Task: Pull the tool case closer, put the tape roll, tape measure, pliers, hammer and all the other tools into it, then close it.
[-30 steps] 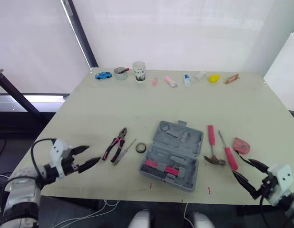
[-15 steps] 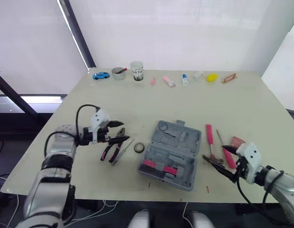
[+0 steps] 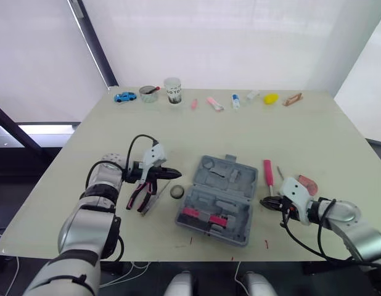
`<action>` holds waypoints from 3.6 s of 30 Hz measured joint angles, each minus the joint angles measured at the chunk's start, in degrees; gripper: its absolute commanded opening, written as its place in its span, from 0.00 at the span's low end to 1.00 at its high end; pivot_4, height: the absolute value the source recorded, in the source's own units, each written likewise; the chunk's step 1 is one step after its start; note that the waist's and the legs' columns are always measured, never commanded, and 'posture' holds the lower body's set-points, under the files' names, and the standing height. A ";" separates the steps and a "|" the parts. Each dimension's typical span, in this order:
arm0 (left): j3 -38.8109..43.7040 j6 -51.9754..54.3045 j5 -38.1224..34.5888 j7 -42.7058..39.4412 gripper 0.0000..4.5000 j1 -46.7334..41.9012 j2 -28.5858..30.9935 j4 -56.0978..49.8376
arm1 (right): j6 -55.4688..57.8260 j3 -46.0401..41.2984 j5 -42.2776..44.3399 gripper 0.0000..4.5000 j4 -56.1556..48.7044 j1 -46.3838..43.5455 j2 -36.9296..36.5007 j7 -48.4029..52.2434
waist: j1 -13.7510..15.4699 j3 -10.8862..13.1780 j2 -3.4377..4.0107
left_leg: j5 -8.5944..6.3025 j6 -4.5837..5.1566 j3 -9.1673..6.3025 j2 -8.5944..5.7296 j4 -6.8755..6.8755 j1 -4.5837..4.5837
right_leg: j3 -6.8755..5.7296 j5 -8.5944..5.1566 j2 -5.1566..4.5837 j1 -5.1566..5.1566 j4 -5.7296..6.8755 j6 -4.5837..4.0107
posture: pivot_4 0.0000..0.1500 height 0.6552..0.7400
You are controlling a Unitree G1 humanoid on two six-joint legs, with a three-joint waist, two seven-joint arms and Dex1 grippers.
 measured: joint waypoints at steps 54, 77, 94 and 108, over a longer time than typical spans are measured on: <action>-6.56 -0.72 14.15 4.12 0.00 -4.48 -6.75 4.63 | -0.58 6.15 -9.29 0.01 9.85 -7.23 7.15 1.50 | -0.11 0.05 -0.09 | 0.00 0.00 0.00 0.00 0.16 -0.01 | 0.02 0.01 0.00 -0.02 0.15 0.01 | 1.00 1.00; -6.46 4.66 9.76 -7.45 0.00 3.08 -7.41 -6.55 | -0.04 4.30 -7.35 0.01 6.18 -3.10 2.72 6.71 | -0.06 0.05 -0.09 | 0.00 0.00 -0.01 0.00 0.21 -0.01 | 0.03 0.00 0.00 0.00 0.17 0.01 | 1.00 1.00; -9.03 16.04 5.57 -8.26 0.00 19.59 -3.13 -36.79 | -0.12 3.34 -5.82 0.01 2.26 1.38 -0.25 9.70 | 0.03 0.03 -0.06 | 0.00 0.00 -0.03 0.03 0.23 0.03 | 0.08 0.01 -0.01 0.02 0.19 0.01 | 1.00 1.00; -9.58 24.11 2.44 -5.86 0.00 27.41 0.29 -49.99 | 0.83 3.22 -4.93 0.01 -0.08 3.44 -0.50 9.77 | -0.01 0.03 -0.05 | 0.00 0.00 -0.02 0.04 0.24 0.06 | 0.10 0.01 0.00 0.02 0.21 0.00 | 1.00 1.00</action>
